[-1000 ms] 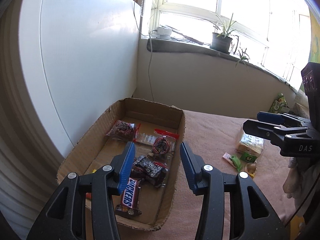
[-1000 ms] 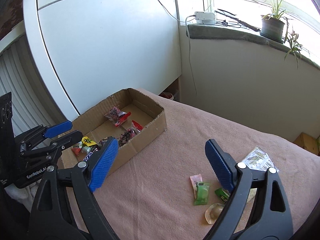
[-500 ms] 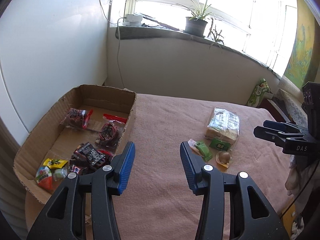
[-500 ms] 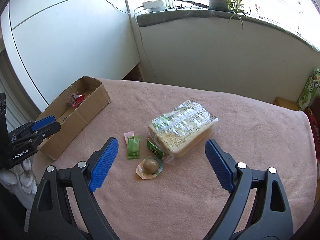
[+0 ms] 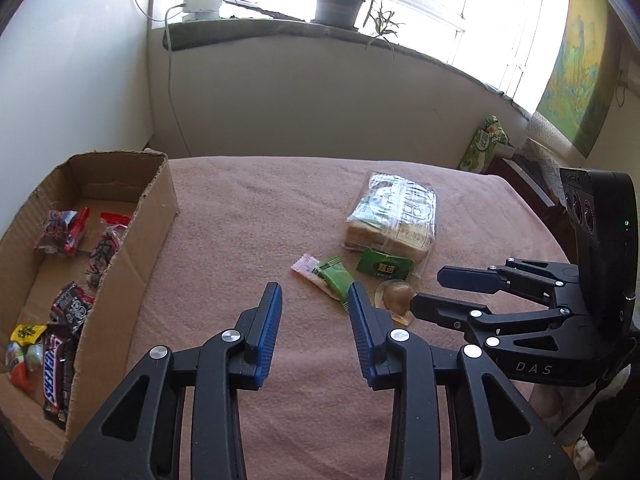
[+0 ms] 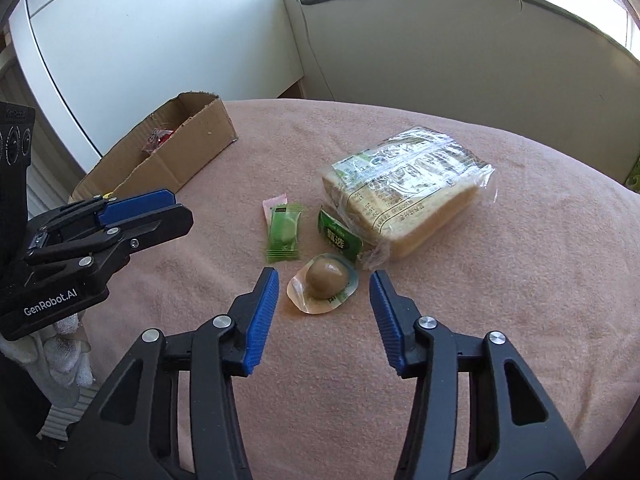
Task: Organize snacks
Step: 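Move both tools back over the remaining snacks on the table, then grasp the round brown candy with the right gripper while the left gripper grasps the green candy stick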
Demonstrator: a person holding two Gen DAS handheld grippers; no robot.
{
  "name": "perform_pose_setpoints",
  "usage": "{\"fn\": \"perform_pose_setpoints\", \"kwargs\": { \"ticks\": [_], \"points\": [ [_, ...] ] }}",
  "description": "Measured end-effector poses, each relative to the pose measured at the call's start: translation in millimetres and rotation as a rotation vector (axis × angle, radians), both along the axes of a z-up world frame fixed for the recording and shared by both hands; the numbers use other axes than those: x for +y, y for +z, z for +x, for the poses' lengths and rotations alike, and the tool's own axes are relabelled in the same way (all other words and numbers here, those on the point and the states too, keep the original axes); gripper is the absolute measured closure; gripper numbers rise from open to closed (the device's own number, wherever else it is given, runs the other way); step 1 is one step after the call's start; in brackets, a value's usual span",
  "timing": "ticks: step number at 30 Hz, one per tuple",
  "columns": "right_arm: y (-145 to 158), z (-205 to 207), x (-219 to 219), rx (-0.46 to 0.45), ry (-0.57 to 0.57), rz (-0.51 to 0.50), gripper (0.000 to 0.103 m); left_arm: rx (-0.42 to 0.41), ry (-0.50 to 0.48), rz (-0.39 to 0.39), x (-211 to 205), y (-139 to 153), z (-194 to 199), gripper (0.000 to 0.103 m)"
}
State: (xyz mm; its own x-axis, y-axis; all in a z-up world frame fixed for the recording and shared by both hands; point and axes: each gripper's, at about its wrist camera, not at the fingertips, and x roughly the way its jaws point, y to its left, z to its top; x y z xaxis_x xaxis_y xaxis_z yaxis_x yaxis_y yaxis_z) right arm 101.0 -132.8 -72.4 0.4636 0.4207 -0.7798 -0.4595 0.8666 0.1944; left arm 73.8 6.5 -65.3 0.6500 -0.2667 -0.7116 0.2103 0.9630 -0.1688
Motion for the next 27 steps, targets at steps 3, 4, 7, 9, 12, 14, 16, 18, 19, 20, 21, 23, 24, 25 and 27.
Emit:
{"fn": "perform_pose_setpoints", "kwargs": {
  "ticks": [3,4,7,9,12,14,16,18,19,20,21,23,24,25,27],
  "points": [
    [-6,4,5,0.013,0.007,0.006,0.057,0.018,-0.017,-0.007,-5,-5,7,0.072],
    [-8,6,7,0.016,0.007,0.004,0.059,0.027,-0.019,-0.013,-6,-6,10,0.072],
    [-14,11,12,0.023,0.008,-0.002,0.063,0.05,-0.022,-0.021,-10,-13,19,0.075],
    [-18,14,14,0.027,0.009,-0.008,0.063,0.062,-0.024,-0.023,-12,-18,26,0.078],
    [-23,17,17,0.031,0.013,-0.023,0.063,0.073,-0.03,-0.014,-16,-24,33,0.078],
    [-24,17,19,0.028,0.017,-0.033,0.064,0.077,-0.041,-0.003,-18,-27,37,0.078],
    [-24,17,20,0.025,0.022,-0.038,0.064,0.083,-0.049,0.012,-22,-30,40,0.078],
    [-25,18,20,0.023,0.024,-0.042,0.064,0.088,-0.058,0.025,-25,-32,42,0.078],
    [-25,18,20,0.022,0.02,-0.046,0.068,0.09,-0.06,0.034,-27,-33,42,0.078],
    [-25,18,20,0.021,0.016,-0.051,0.071,0.092,-0.064,0.038,-29,-34,43,0.078],
    [-25,19,19,0.022,0.014,-0.053,0.072,0.096,-0.067,0.042,-30,-35,44,0.078],
    [-26,18,17,0.03,0.017,-0.051,0.072,0.102,-0.068,0.048,-33,-37,45,0.078],
    [-25,17,14,0.029,0.017,-0.053,0.072,0.102,-0.071,0.053,-34,-37,46,0.078],
    [-25,17,14,0.028,0.018,-0.057,0.072,0.102,-0.073,0.057,-35,-38,46,0.078],
    [-25,15,13,0.026,0.022,-0.063,0.072,0.101,-0.076,0.072,-37,-40,47,0.078]
  ]
}}
